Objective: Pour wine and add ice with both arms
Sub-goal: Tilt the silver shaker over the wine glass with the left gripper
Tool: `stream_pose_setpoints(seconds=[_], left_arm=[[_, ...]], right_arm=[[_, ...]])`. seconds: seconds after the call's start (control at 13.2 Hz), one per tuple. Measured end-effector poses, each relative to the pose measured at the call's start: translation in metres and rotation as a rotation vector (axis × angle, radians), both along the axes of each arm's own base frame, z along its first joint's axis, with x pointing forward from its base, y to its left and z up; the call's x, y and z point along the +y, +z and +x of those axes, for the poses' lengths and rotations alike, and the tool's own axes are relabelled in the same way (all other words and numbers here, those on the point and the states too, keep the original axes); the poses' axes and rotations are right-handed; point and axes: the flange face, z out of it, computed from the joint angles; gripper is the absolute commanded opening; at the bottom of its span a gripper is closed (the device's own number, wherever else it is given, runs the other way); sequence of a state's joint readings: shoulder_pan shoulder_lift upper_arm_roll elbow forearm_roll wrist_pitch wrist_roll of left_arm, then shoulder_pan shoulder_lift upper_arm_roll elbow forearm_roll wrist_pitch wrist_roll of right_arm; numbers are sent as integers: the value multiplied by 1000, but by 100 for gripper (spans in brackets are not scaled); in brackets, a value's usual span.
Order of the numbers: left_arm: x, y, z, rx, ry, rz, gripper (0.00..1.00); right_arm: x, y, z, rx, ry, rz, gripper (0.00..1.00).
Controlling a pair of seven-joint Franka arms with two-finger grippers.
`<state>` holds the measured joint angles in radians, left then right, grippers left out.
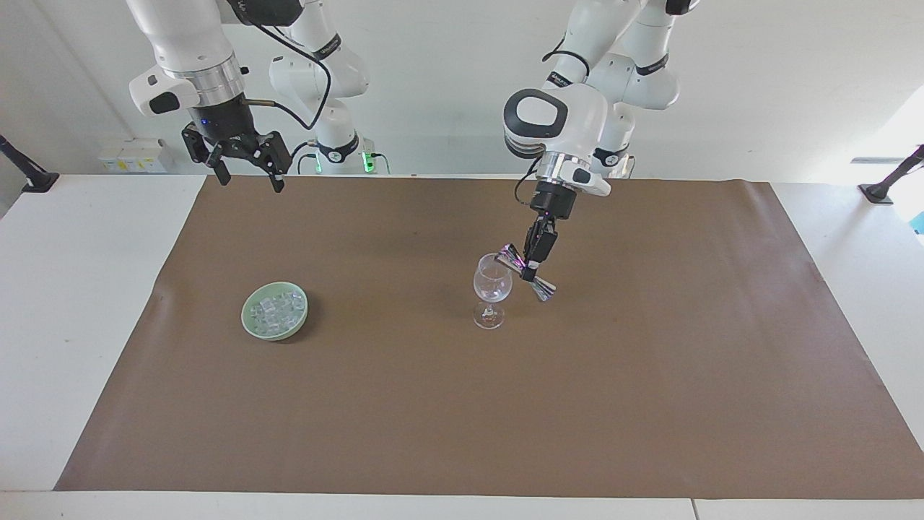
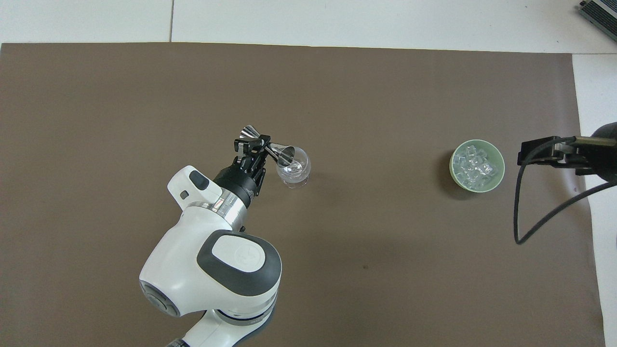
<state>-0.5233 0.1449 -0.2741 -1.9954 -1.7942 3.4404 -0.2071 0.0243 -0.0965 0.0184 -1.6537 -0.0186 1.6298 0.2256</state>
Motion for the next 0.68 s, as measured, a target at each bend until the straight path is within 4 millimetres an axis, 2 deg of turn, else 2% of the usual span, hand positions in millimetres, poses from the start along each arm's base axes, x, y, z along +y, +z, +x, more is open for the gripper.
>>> stream_pose_setpoints(seconds=[0.68], left_arm=[[-4, -1, 2, -31, -33, 61, 0]], right_arm=[[0, 0, 0, -4, 0, 0, 100]])
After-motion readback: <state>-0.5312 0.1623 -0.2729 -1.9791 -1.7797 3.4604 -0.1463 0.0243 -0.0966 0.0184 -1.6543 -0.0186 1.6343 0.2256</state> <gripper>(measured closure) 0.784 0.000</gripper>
